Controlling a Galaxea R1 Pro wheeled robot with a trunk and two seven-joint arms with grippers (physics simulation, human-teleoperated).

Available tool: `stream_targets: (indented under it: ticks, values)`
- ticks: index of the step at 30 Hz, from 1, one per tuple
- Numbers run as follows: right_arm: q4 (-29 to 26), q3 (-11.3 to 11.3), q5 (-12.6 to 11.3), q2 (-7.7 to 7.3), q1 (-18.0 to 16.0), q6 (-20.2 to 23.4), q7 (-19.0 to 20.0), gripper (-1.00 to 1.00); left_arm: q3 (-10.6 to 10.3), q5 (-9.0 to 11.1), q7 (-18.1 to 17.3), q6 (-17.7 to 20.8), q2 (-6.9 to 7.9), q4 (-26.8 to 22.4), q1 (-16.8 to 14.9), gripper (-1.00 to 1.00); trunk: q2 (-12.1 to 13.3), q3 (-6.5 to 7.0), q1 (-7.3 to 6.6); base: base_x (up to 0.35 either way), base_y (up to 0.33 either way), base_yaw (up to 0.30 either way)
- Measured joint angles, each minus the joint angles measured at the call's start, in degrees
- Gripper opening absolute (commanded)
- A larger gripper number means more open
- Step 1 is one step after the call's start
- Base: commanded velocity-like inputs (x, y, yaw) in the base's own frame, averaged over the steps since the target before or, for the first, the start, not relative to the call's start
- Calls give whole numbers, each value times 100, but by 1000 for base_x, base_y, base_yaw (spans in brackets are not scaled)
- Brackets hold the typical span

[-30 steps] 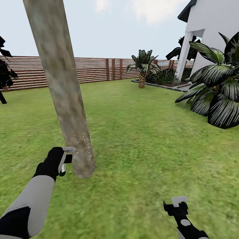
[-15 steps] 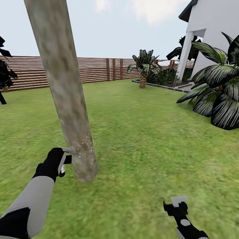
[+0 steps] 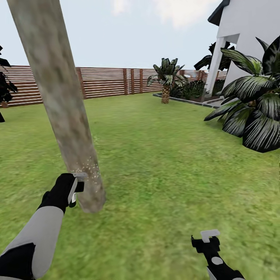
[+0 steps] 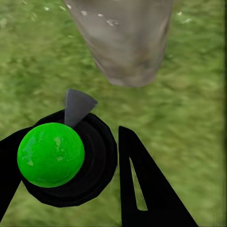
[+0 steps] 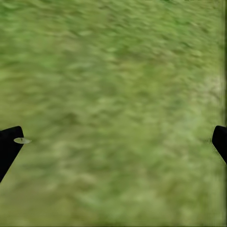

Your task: In the garden, pick up the pesticide atomizer on the floor and spray pesticide onto both trees until each tree trunk is fully covered.

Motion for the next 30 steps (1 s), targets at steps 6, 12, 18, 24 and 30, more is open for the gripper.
stream_targets:
  ticks: [6,12,18,24,30]
  values:
    - [2,0,0,1,-1,0,0,100,-14,11,1,-13,0,-2,9,-100,0,0,0,0,-270,245]
    - [2,0,0,1,-1,0,0,100,12,11,-2,-88,-12,62,68,-100,0,0,0,12,-270,276]
    - [2,0,0,1,-1,0,0,100,15,14,-3,-119,26,68,446,-100,0,0,-1,88,-270,276]
    - [2,0,0,1,-1,0,0,100,46,8,-3,-516,37,85,816,-100,0,0,0,46,-268,270]
    - [-4,7,11,20,0,5,11,100,78,3,-15,-1119,84,21,1324,-100,0,-1,3,-267,-135,43]
